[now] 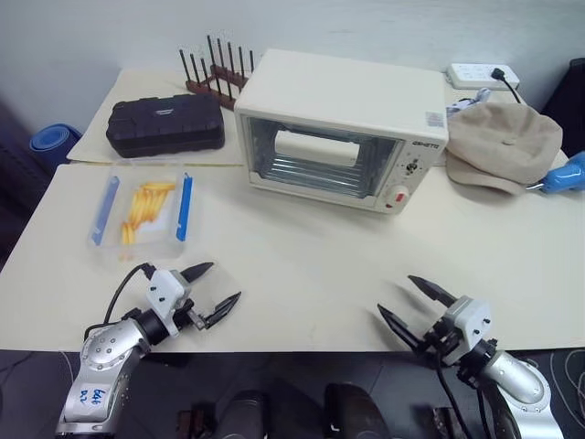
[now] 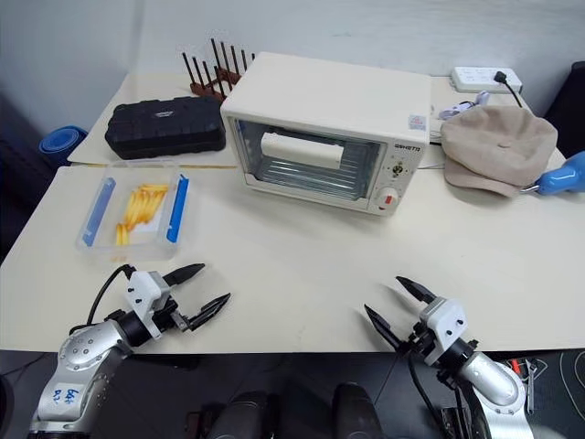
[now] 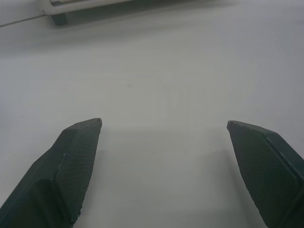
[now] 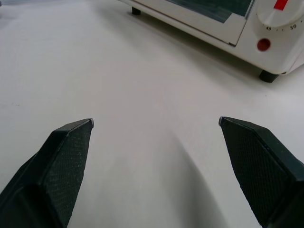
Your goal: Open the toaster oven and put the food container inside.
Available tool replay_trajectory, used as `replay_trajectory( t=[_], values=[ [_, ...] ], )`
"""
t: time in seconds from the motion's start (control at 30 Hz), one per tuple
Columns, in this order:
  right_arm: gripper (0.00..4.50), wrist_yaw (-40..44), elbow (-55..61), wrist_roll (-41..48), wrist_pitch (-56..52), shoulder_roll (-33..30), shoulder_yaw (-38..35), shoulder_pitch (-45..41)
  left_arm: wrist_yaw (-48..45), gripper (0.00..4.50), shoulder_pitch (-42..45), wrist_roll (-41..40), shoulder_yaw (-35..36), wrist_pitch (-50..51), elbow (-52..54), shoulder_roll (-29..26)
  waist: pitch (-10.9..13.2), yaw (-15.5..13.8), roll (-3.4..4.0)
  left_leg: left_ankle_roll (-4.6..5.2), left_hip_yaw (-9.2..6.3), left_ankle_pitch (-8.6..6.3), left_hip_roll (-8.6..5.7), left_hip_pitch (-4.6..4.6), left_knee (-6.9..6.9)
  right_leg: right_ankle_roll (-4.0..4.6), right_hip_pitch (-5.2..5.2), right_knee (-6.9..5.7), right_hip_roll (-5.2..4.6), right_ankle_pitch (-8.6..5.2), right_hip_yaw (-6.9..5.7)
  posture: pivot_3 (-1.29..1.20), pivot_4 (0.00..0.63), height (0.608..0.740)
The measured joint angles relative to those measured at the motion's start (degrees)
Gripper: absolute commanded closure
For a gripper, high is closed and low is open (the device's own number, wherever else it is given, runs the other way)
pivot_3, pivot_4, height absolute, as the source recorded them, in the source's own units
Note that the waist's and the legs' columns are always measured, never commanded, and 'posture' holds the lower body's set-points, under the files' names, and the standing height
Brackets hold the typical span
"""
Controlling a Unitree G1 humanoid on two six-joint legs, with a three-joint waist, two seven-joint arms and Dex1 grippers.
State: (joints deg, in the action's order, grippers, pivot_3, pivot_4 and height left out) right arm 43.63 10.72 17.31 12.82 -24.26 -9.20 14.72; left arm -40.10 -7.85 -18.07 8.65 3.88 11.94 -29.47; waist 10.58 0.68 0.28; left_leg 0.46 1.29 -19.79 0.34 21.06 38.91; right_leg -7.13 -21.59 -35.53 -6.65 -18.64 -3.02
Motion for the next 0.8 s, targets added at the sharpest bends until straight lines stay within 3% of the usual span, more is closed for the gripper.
replay_trajectory(
  t=[0.17,0.27,0.4,0.6,0.8],
  values=[
    [0.07,-0.9,3.2,2.3,-5.8,-0.2,1.6,-4.8,-3.0,0.00,0.2,-6.8,2.3,8.4,4.4,-4.5,0.0,-0.2,0.01,-0.06,-0.04,-0.03,0.14,0.02,0.06,0.01,0.00,0.03,-0.05,0.00,0.23,0.00,0.150,0.740],
    [0.07,-4.1,7.5,7.1,-15.1,-0.4,2.0,-14.2,-7.2,0.00,2.4,-17.3,6.1,17.2,5.9,-8.4,0.0,0.2,0.10,-0.13,-0.10,-0.03,0.24,0.01,0.10,0.08,-0.02,0.02,-0.04,-0.03,0.19,0.00,0.150,0.740],
    [0.07,-8.0,8.2,8.1,-25.3,-2.4,2.5,-26.8,-7.7,0.00,7.8,-24.2,10.1,23.5,5.4,-10.6,0.0,0.1,0.11,-0.23,-0.27,-0.03,0.25,0.08,0.06,0.16,-0.06,-0.07,0.03,-0.07,0.01,0.00,0.150,0.740],
    [0.07,-10.3,4.1,8.4,-33.6,-2.1,4.5,-38.4,-6.3,0.00,14.9,-26.9,11.8,26.4,5.1,-11.0,0.0,-0.3,0.10,-0.15,-0.29,-0.07,0.09,0.21,0.05,0.16,-0.07,-0.16,0.17,-0.07,-0.16,0.00,0.150,0.740],
    [0.07,-10.4,2.4,8.0,-36.8,-0.2,7.3,-44.9,-4.9,0.00,15.5,-27.4,11.8,27.7,5.1,-9.7,0.1,-0.1,0.10,-0.07,-0.26,-0.06,-0.02,0.21,0.09,0.14,-0.09,-0.25,0.18,-0.06,-0.43,0.00,0.150,0.740]
  ],
)
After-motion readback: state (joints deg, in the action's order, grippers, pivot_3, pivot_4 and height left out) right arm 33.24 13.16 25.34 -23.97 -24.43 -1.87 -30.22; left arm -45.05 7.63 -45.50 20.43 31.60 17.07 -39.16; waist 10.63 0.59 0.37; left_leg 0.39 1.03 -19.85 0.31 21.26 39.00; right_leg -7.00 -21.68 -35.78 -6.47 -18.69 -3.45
